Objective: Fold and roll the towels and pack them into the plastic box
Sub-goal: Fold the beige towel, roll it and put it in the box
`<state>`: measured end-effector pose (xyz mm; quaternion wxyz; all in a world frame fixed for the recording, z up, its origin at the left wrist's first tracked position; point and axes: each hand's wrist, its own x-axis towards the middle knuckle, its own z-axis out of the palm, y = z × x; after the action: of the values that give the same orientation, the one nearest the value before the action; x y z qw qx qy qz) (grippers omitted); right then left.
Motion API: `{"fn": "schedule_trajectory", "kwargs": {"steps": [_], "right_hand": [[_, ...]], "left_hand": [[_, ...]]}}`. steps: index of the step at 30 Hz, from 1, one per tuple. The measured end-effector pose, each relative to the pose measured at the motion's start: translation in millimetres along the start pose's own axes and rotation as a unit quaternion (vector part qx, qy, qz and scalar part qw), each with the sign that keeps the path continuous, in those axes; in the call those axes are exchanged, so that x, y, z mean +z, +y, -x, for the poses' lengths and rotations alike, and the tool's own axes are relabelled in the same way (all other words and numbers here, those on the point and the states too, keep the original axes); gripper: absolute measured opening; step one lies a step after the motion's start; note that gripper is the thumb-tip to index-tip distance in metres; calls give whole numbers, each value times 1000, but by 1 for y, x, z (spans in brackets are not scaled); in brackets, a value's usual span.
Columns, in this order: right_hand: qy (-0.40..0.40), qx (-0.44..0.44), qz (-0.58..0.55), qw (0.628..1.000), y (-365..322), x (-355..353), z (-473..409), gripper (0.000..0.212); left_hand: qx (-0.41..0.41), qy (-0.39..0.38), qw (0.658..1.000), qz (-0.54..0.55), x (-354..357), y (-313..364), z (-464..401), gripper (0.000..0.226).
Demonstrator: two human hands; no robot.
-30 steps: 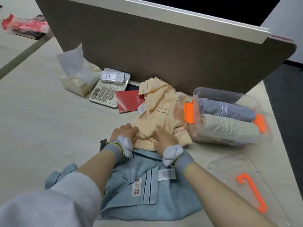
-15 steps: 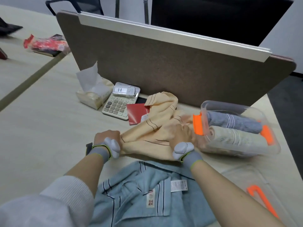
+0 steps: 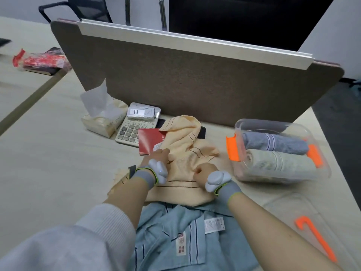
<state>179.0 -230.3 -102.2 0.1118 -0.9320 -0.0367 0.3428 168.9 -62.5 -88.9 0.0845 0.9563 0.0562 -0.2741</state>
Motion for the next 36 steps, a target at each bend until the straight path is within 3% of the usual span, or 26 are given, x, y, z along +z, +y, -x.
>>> {"fn": "schedule_trajectory", "kwargs": {"steps": [4, 7, 9, 14, 18, 19, 23, 30, 32, 34, 36], "right_hand": [[124, 6, -87, 988, 0, -19, -6, 10], [164, 20, -88, 982, -3, -30, -17, 35], [185, 28, -78, 979, -6, -37, -26, 39], [154, 48, -110, 981, -16, -53, -46, 43], [110, 37, -137, 984, -27, -62, -62, 34], [100, 40, -136, 985, -28, -63, -65, 32], [55, 59, -113, 990, -22, -67, -60, 36], [65, 42, -108, 991, -18, -64, -41, 35], [69, 42, -112, 990, -16, -64, -35, 34], [68, 45, -115, 990, -15, -66, -32, 36], [70, 45, -116, 990, -15, -69, -27, 38]], "left_hand": [[24, -2, 999, -38, -4, 3, -14, 67], [20, 40, 998, -34, -13, 1, -30, 36], [15, 58, 998, -19, -23, 1, -39, 36], [1, 83, 996, 21, -40, 4, -70, 45], [-32, 37, 993, 103, -41, 8, -85, 9], [-57, 38, 987, 146, -44, 10, -86, 14], [-67, 19, 992, 101, -52, 15, -85, 39], [-14, -11, 980, 198, -45, 15, -105, 49], [-45, -24, 972, 229, -27, 13, -130, 44], [-107, 7, 953, 283, -49, 16, -100, 36], [-105, 81, 942, 308, -72, 27, -64, 34]]}}
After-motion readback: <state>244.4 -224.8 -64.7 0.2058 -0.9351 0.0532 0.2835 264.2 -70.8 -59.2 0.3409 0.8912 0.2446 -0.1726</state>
